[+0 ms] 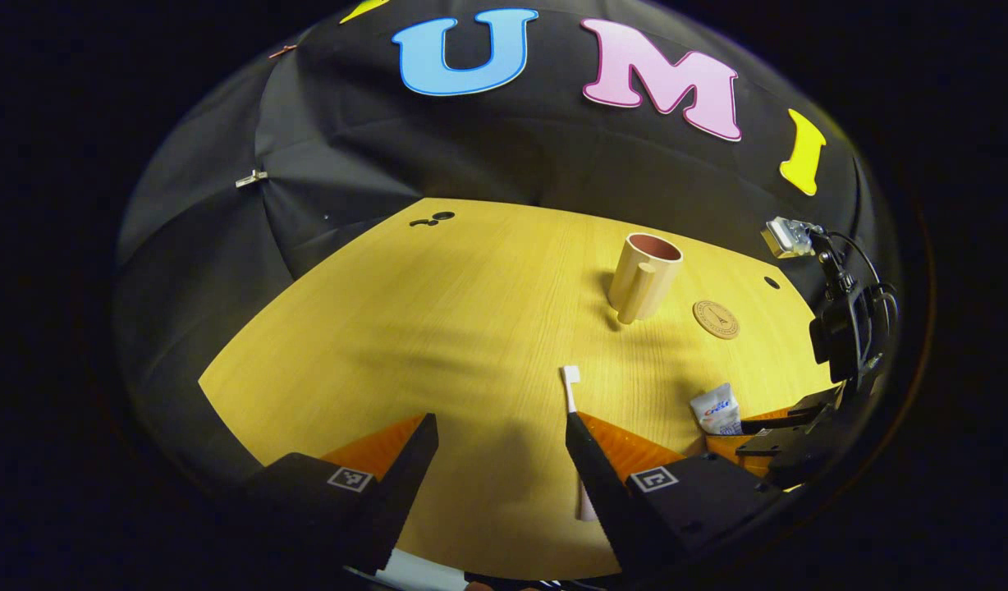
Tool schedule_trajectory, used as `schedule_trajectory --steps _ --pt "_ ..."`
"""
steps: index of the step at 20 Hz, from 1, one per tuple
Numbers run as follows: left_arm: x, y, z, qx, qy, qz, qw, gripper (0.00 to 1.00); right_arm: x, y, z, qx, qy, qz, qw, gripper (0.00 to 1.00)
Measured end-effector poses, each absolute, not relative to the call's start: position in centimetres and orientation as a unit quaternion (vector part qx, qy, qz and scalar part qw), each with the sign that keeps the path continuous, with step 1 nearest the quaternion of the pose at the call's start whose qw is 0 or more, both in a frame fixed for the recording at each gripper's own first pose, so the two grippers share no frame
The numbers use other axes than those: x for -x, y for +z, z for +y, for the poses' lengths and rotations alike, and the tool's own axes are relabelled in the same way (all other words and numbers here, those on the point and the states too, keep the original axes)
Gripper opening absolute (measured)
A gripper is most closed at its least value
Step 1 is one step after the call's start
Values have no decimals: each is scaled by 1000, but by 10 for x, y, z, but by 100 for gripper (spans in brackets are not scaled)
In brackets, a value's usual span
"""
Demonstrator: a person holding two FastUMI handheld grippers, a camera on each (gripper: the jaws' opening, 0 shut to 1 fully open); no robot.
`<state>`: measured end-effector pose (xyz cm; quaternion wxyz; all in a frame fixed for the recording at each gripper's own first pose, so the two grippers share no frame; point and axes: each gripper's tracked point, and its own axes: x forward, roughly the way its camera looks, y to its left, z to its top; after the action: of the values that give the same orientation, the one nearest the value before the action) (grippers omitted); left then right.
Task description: Put the toothbrush and toothpaste on the desktop into the cup, then pick up the cup and place it on the coaster on the desktop.
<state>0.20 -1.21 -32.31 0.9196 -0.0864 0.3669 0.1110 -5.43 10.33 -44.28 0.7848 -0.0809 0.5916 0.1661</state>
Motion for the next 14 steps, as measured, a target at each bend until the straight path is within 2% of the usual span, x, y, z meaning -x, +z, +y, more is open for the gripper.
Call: schedule_trajectory --steps 1,2,3,6,7,8,14 --pt "-4 -324 -16 88 108 370 918 98 57 -446 103 62 164 600 780 41" --pt "-5 -324 -21 90 104 373 917 94 55 -445 103 36 162 606 778 34" --pt "-7 -324 -27 93 101 378 916 97 55 -444 103 15 163 608 777 30" --pt "-12 -328 -44 94 87 392 911 93 57 -441 100 -18 184 607 773 26" --pt "-13 -329 -48 89 84 396 910 93 57 -437 99 -29 188 600 777 21" --pt "-15 -332 -51 83 81 401 909 92 54 -432 97 -37 191 591 783 25" --pt "-23 -358 -58 75 89 441 890 89 47 -392 80 -58 215 540 812 26"
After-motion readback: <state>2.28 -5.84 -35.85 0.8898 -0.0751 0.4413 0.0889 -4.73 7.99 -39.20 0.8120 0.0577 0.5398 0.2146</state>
